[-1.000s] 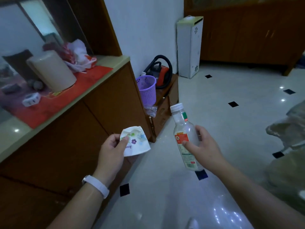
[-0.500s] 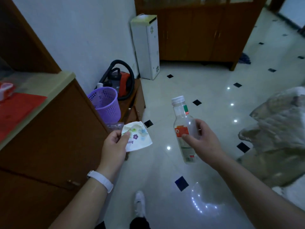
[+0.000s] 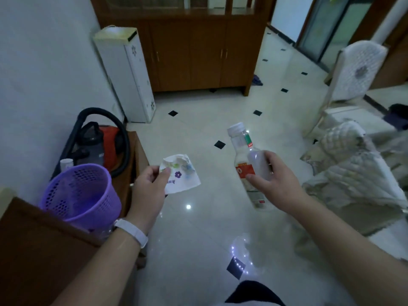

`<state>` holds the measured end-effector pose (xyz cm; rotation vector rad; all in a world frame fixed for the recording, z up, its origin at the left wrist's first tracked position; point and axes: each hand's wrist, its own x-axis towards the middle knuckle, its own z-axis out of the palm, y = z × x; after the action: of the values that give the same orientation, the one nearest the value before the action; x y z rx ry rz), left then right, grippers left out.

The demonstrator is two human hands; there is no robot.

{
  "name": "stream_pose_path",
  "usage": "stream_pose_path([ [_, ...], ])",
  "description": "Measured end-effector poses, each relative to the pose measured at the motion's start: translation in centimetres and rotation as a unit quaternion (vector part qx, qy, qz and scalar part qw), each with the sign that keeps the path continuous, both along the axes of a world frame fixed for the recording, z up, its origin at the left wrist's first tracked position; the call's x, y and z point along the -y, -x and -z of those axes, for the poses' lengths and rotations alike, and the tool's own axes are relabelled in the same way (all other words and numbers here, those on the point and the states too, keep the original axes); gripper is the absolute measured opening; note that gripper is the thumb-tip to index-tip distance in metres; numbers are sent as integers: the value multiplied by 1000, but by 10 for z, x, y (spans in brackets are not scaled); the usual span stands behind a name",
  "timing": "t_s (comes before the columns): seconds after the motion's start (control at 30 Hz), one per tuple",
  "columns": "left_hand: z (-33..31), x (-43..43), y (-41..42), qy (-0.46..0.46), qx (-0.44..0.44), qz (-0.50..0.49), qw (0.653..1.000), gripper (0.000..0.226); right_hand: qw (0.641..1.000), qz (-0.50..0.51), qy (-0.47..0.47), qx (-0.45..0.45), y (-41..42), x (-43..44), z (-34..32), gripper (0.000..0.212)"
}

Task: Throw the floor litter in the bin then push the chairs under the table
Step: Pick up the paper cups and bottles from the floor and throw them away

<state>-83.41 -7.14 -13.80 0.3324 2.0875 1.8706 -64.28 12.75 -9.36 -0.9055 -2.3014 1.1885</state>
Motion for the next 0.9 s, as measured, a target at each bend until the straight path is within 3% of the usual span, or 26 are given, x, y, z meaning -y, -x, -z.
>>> stream_pose_path([
  [0.23,21,-67,71,36,23,60,997,9,999,40,36,2,55,-58,25,36],
  [0.47,25,-177,149,63,23,39,997,11,992,41,114,-25,145,-165,60,31],
  [0.67,-6,-301,200,58,21,44,997,9,991,22,128,-32,203,-277,43,33],
  [0.9,-18,-408,230,57,-2,105,993,10,988,69,121,-64,232,-376,26,36],
])
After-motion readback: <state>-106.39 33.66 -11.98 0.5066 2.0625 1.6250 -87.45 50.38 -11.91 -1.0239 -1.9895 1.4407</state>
